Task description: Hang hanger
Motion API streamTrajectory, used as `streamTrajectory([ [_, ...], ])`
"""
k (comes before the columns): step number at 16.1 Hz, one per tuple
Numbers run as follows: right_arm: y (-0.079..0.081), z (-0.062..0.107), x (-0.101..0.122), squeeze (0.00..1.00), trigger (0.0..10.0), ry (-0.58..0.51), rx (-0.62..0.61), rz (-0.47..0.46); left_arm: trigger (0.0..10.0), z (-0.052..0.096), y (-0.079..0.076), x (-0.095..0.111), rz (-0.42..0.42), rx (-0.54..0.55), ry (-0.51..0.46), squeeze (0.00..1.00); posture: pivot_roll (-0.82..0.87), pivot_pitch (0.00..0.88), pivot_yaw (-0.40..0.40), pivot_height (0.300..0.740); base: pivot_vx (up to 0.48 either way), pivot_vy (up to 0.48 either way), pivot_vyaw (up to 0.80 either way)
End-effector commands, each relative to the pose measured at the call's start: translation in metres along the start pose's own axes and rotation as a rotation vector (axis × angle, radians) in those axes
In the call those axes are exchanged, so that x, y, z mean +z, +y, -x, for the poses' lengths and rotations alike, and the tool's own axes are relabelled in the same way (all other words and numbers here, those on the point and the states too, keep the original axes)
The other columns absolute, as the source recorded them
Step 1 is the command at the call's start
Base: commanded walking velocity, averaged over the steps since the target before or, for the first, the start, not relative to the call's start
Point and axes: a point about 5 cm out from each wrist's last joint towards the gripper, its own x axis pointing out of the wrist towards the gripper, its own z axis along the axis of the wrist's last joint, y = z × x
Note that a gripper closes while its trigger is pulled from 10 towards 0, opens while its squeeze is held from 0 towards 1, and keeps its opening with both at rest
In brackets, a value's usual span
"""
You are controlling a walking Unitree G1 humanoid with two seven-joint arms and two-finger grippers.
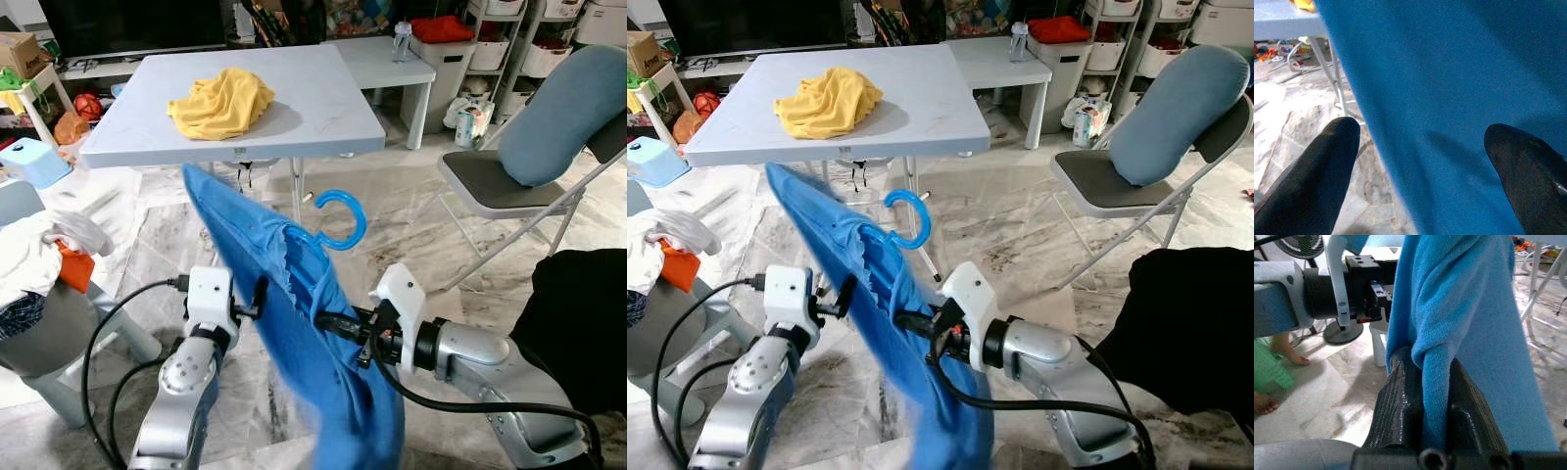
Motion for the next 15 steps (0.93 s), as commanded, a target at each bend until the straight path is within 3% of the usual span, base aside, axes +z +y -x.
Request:
streamTrajectory([
  [1, -0.001, -0.004, 0.009, 0.0, 10.0, -0.023, -0.015, 0.058, 10.0, -0.001, -0.006, 0.002, 0.034, -0.048, -0.008, 0.0, -0.1, 0.0, 0.002, 0.74, 0.0, 0.0, 0.0],
  [6, -0.007, -0.021, 0.016, 0.0, 10.0, -0.064, -0.139, 0.112, 10.0, -0.002, -0.025, 0.009, 0.074, -0.157, -0.029, 0.0, -0.1, 0.0, 0.004, 0.74, 0.0, 0.0, 0.0],
  [8, -0.014, -0.026, 0.009, 0.0, 10.0, -0.022, -0.221, 0.122, 10.0, -0.001, -0.026, 0.01, 0.072, -0.167, -0.036, 0.0, -0.09, 0.0, 0.005, 0.74, 0.0, 0.0, 0.0],
  [11, -0.014, -0.024, -0.016, 0.0, 10.0, 0.102, -0.21, 0.177, 10.0, -0.003, -0.024, 0.02, 0.077, -0.152, -0.076, 0.0, -0.09, 0.0, 0.005, 0.74, 0.0, 0.0, 0.0],
  [15, 0.003, -0.025, -0.014, 0.0, 10.0, 0.084, -0.088, 0.145, 10.0, -0.005, -0.021, 0.016, 0.051, -0.132, -0.058, 0.0, -0.1, 0.0, 0.008, 0.74, 0.0, 0.0, 0.0],
])
